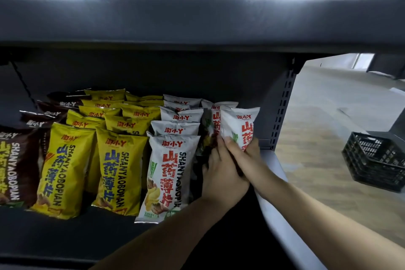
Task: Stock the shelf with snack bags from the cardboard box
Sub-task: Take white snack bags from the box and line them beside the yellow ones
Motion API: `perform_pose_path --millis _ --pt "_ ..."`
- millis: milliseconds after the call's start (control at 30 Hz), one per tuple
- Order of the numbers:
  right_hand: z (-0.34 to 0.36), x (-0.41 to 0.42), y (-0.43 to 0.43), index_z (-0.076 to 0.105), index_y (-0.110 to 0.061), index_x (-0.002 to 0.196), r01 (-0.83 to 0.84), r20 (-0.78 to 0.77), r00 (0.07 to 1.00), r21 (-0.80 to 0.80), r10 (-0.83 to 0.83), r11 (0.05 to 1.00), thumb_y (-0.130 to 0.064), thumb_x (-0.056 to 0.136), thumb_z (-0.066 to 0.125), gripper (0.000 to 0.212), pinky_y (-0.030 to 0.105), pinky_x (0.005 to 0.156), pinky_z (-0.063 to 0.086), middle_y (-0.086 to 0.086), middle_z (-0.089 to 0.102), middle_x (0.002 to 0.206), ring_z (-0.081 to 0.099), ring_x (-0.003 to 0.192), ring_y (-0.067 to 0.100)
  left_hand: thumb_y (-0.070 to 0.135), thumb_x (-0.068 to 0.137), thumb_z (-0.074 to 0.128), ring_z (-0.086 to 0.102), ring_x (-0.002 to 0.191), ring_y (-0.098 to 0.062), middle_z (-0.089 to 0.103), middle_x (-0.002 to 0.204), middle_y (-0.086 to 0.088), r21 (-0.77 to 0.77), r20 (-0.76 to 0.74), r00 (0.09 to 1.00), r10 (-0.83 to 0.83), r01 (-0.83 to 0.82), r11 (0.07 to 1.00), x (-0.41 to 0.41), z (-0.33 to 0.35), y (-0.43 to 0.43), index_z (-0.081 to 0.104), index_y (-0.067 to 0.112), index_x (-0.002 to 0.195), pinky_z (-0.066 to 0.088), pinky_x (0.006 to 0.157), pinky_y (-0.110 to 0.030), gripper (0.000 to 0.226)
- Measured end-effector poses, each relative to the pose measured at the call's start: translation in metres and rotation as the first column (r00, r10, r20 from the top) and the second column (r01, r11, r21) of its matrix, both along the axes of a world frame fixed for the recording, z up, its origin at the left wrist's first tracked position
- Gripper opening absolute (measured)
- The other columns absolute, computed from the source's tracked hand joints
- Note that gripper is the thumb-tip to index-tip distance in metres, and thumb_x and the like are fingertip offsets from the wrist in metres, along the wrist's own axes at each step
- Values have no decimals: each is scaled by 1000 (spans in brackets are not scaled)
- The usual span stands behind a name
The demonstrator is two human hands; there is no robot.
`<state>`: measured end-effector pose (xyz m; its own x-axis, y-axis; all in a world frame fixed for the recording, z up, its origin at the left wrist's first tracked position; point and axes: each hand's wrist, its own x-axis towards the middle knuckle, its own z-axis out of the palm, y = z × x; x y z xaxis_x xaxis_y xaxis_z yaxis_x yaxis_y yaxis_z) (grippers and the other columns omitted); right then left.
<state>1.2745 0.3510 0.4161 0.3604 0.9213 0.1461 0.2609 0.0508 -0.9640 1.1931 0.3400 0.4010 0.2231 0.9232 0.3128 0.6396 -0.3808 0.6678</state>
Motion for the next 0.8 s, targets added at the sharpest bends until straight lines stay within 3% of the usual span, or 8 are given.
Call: perform_pose_path --millis 67,167,300,367,467,567,667,800 --pt "3 -2 1 49 -26 124 -74 -5 997 -73 74 995 -67 65 64 74 42 102 46 4 59 122 56 117 19 50 84 46 34 135 -20 34 143 -2 16 5 999 31 -31 999 -3 0 4 12 18 148 32 109 -41 80" --pt "9 2 1 56 -16 113 -255 -40 967 -158 252 954 -36 87 66 35 27 83 52 14 67 111 64 94 13 20 85 58 42 131 -25 39 144 -9 -101 166 985 42 -25 995 -8 -1 17 26 11 145 40 106 -39 68" --pt "10 6 13 49 -15 115 -263 -4 964 -144 265 954 -30 85 71 41 11 56 46 -5 65 98 61 79 1 -2 88 52 52 119 -30 53 130 -17 -156 263 963 68 -27 987 -11 1 18 44 1 132 40 84 -18 45" --pt "9 3 21 49 -16 109 -219 65 971 -141 230 965 -31 84 71 36 8 52 44 -7 63 95 59 76 -2 1 87 53 48 124 -28 49 135 -15 -126 286 953 95 -61 990 -9 -1 13 39 2 136 40 92 -23 51" --pt "7 -2 30 45 -10 120 -130 167 974 -145 153 981 -42 83 70 54 13 61 44 -2 61 109 60 89 6 30 90 40 43 130 -26 44 139 -11 -25 137 970 201 -200 980 1 -11 20 36 5 138 36 107 -36 55" --pt "5 -4 40 40 -7 123 -94 229 963 -206 141 974 -59 75 67 75 31 86 49 3 54 118 55 112 17 47 79 17 57 110 -24 57 115 -9 23 32 936 350 -351 936 10 -20 37 48 9 127 44 95 -33 68" --pt "17 -10 46 44 -5 120 14 257 966 -61 2 998 -64 72 64 78 41 102 43 5 46 118 46 119 18 54 74 33 45 128 -25 46 135 -12 40 37 937 348 -349 936 8 -18 38 34 8 141 33 106 -33 80" --pt "30 -17 56 46 -2 122 78 352 933 19 -79 997 -66 86 47 73 41 102 41 13 47 123 44 122 27 41 74 67 22 142 -20 25 151 -9 -40 99 950 298 -295 955 8 -20 39 11 12 148 18 114 -28 97"
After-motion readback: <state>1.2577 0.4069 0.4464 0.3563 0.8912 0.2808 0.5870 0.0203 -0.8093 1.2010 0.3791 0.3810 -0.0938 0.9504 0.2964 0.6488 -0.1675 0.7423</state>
